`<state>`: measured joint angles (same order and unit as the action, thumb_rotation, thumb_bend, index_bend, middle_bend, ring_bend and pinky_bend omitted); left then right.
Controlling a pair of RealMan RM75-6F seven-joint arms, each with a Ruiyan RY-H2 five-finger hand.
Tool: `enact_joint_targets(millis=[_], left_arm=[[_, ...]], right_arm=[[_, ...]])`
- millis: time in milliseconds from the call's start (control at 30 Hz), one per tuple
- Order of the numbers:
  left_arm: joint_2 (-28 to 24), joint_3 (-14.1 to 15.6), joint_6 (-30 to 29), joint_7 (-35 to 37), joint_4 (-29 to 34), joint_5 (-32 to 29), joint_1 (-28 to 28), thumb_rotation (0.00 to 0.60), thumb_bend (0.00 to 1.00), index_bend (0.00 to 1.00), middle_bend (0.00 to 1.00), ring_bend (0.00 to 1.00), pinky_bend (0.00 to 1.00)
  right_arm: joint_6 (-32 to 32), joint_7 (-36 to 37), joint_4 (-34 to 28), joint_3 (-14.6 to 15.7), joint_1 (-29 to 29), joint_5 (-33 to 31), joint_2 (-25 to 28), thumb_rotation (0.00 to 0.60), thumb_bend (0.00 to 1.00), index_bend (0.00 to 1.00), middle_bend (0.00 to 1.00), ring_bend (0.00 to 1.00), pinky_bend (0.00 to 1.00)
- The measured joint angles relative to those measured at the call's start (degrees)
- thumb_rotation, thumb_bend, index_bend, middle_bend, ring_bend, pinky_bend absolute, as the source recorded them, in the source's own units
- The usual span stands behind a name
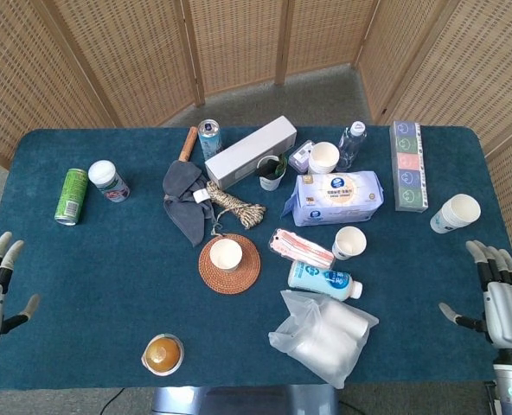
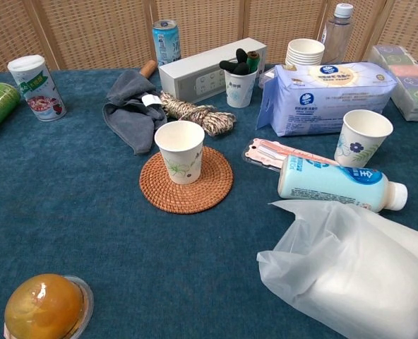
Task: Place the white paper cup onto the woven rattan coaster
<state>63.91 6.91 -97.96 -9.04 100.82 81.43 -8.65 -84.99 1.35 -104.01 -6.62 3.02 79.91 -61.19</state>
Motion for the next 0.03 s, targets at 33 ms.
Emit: enact_joint_targets(millis=[33], left_arm=[[-0.5, -0.3, 0.4, 0.3, 0.3, -0.1, 0.4, 0.600, 0.35, 0.00, 0.00, 0.00, 0.00]], right_arm=[[-0.1, -0.1, 0.0, 0.0, 0.0, 0.2, 0.0, 0.600, 0.11, 0.00, 0.00, 0.00, 0.00]])
